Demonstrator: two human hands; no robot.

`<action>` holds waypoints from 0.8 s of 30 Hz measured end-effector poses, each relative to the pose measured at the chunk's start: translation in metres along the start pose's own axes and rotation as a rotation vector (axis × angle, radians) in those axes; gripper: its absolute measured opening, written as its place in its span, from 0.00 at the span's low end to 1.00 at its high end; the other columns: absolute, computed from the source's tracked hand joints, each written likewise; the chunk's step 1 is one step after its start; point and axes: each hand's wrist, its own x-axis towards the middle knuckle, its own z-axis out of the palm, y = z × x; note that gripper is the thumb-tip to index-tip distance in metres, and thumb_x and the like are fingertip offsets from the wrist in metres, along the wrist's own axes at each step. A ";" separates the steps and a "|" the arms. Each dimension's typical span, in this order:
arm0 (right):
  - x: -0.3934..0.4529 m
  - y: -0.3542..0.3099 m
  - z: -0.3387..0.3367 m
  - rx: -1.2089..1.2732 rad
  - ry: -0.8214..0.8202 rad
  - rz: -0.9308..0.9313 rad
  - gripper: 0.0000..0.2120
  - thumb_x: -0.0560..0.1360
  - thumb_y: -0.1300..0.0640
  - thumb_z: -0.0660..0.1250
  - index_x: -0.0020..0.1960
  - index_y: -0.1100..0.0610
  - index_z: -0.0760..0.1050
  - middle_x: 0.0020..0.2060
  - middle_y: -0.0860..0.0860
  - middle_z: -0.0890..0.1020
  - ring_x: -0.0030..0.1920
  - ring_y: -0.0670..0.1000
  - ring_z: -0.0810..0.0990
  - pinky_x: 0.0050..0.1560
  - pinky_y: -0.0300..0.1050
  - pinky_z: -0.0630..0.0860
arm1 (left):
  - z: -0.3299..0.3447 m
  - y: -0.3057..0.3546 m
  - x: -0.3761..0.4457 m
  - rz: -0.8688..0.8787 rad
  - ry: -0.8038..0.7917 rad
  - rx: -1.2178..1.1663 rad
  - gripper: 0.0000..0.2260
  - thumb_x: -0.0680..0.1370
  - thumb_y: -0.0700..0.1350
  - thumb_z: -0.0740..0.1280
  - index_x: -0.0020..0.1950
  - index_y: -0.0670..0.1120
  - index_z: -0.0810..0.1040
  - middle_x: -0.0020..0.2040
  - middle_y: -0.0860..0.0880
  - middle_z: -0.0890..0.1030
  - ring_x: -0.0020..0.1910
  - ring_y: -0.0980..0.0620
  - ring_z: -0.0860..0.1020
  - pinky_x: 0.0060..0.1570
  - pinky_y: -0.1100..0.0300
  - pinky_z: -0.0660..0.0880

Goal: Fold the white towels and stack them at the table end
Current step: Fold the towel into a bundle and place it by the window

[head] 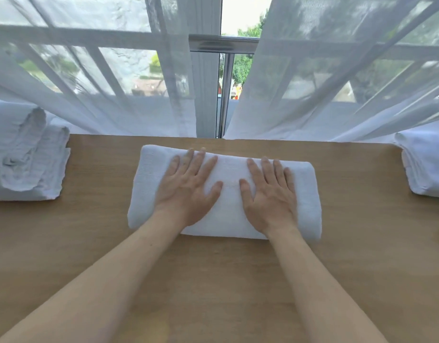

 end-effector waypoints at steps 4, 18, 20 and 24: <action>0.000 0.021 -0.001 -0.011 -0.038 0.089 0.27 0.82 0.42 0.38 0.81 0.40 0.45 0.81 0.47 0.48 0.80 0.53 0.39 0.78 0.55 0.35 | -0.003 -0.037 -0.006 -0.163 0.013 -0.007 0.35 0.77 0.70 0.37 0.82 0.60 0.47 0.83 0.52 0.47 0.81 0.53 0.41 0.78 0.47 0.37; -0.001 0.055 -0.012 0.401 -0.053 0.577 0.42 0.77 0.29 0.51 0.82 0.50 0.40 0.80 0.54 0.58 0.75 0.62 0.62 0.70 0.61 0.61 | -0.010 -0.066 -0.011 -0.818 0.013 -0.817 0.54 0.56 0.82 0.66 0.74 0.56 0.61 0.66 0.52 0.76 0.64 0.43 0.76 0.64 0.43 0.73; 0.001 0.055 -0.012 0.427 -0.057 0.650 0.47 0.75 0.26 0.53 0.81 0.56 0.48 0.77 0.58 0.62 0.74 0.63 0.63 0.70 0.61 0.63 | -0.016 -0.067 -0.012 -0.940 -0.049 -0.924 0.55 0.50 0.82 0.68 0.67 0.49 0.69 0.59 0.50 0.79 0.57 0.44 0.78 0.60 0.44 0.76; 0.010 0.066 -0.014 0.521 -0.103 0.815 0.53 0.65 0.20 0.59 0.67 0.65 0.67 0.64 0.61 0.75 0.64 0.63 0.75 0.56 0.55 0.70 | -0.021 -0.070 -0.014 -1.022 -0.149 -1.123 0.55 0.45 0.82 0.70 0.59 0.44 0.78 0.53 0.46 0.83 0.51 0.42 0.82 0.59 0.45 0.77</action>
